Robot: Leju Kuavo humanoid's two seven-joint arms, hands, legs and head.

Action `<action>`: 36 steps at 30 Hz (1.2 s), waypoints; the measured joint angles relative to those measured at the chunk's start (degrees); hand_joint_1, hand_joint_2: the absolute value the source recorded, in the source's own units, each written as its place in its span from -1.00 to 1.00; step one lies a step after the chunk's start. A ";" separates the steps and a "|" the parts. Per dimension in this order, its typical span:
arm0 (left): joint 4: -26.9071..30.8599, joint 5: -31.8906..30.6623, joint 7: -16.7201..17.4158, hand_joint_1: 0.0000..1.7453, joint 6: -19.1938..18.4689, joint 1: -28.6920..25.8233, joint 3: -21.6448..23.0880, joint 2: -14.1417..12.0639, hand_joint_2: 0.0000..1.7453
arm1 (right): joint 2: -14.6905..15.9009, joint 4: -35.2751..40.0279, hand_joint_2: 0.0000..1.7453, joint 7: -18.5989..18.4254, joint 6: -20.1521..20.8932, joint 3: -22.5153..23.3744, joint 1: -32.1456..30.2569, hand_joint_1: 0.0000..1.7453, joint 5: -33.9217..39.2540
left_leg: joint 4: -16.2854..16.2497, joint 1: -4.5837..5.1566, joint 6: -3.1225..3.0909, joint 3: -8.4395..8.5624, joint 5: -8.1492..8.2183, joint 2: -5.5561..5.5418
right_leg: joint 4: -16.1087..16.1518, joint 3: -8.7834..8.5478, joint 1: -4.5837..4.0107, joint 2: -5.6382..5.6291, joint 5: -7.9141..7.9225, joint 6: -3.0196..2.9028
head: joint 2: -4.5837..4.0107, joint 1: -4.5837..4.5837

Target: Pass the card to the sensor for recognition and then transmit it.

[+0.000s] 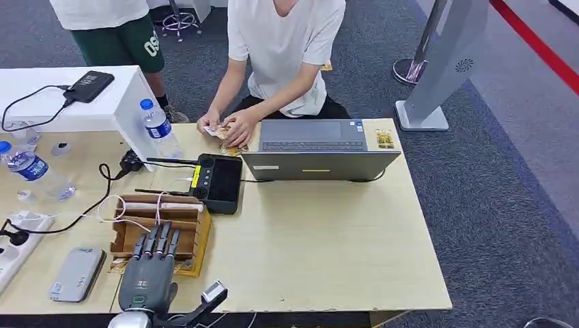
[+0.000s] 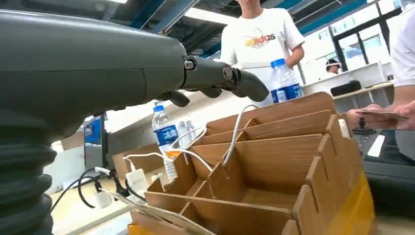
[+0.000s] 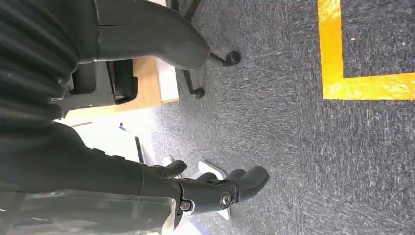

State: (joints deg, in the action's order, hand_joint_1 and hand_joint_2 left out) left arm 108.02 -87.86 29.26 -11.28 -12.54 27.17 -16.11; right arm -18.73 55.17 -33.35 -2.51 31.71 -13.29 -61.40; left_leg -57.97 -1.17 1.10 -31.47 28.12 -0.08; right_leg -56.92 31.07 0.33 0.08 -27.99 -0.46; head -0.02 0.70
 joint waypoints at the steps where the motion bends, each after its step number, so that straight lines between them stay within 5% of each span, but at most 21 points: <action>1: 0.26 0.00 -0.17 -1.00 0.07 -0.31 -0.61 0.06 1.00 | 0.00 0.02 1.00 -0.02 0.00 0.00 0.00 -1.00 0.00 | 0.00 0.00 0.00 0.01 0.00 0.01 | 0.00 0.01 0.00 -0.01 0.01 0.00 | 0.00 0.00; 36: -1.38 0.00 -1.72 -1.00 0.66 -1.39 -3.47 2.34 1.00 | 0.00 0.44 1.00 -0.11 0.04 0.00 -0.07 -1.00 0.09 | -0.01 0.00 0.00 -0.01 0.00 0.00 | 0.00 0.01 0.00 0.00 0.00 0.00 | 0.00 -0.02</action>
State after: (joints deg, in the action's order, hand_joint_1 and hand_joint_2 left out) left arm 106.64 -87.86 27.54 -10.62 -13.94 23.69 -13.77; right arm -18.73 55.60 -33.46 -2.47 31.71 -13.37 -61.31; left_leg -57.98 -1.16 1.10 -31.48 28.12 -0.07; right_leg -56.91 31.08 0.33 0.08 -27.98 -0.45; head -0.02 0.68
